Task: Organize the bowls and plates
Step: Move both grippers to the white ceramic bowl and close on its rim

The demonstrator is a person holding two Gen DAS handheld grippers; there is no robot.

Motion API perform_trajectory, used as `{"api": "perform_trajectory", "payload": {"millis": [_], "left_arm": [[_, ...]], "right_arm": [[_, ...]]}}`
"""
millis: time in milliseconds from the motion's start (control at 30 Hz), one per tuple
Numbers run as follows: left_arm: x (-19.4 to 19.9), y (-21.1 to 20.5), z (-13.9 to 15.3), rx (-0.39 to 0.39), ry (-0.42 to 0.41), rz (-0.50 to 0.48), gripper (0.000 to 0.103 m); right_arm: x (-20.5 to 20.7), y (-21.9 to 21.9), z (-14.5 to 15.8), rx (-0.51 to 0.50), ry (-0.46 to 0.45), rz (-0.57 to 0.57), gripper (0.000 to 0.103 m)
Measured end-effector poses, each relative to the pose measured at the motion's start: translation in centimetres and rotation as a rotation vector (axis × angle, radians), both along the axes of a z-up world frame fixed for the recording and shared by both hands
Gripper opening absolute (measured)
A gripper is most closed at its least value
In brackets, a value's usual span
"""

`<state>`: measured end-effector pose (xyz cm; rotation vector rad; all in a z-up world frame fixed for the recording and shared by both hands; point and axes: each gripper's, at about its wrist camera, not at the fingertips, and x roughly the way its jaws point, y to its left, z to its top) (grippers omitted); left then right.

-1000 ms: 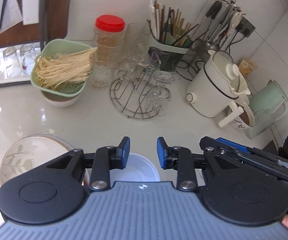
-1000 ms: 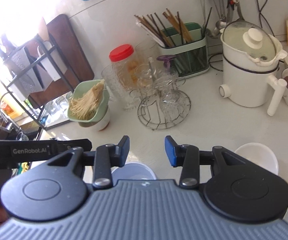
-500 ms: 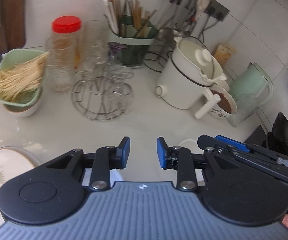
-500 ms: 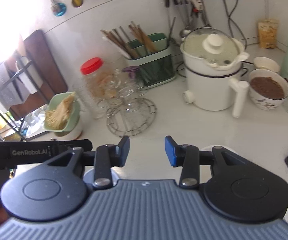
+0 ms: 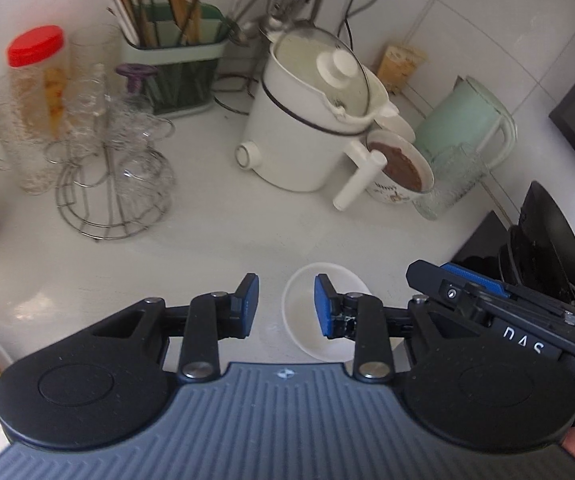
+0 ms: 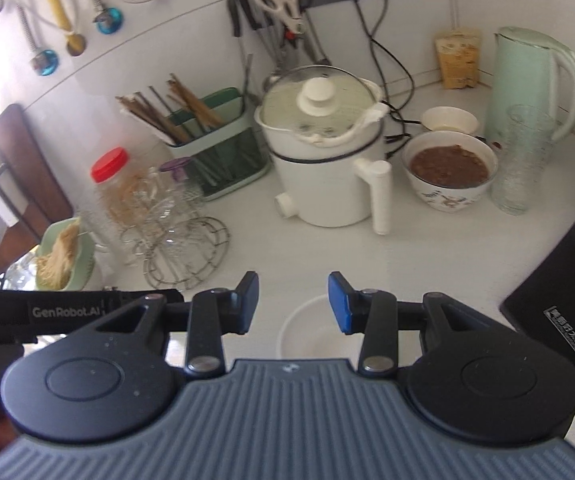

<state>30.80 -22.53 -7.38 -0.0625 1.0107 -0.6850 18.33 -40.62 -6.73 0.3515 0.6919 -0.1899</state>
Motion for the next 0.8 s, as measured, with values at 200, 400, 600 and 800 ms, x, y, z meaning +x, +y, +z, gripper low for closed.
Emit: {"api": "perform_trajectory", "payload": {"millis": [200, 400, 600, 800], "left_arm": [[0.9, -2.4, -2.5, 0.033, 0.053, -0.011, 0.040], [1.8, -4.3, -5.4, 0.078, 0.115, -0.016, 0.045], [2.4, -6.2, -8.3, 0.105, 0.159, -0.024, 0.045], [3.2, -7.7, -10.7, 0.138, 0.203, -0.043, 0.044]], "right_arm": [[0.1, -2.3, -2.2, 0.006, 0.053, -0.031, 0.042], [0.8, -4.1, -5.0, 0.038, 0.121, -0.034, 0.042], [1.6, -5.7, -8.0, 0.075, 0.183, -0.029, 0.042], [2.7, -6.1, -10.4, 0.108, 0.237, 0.004, 0.041]]}}
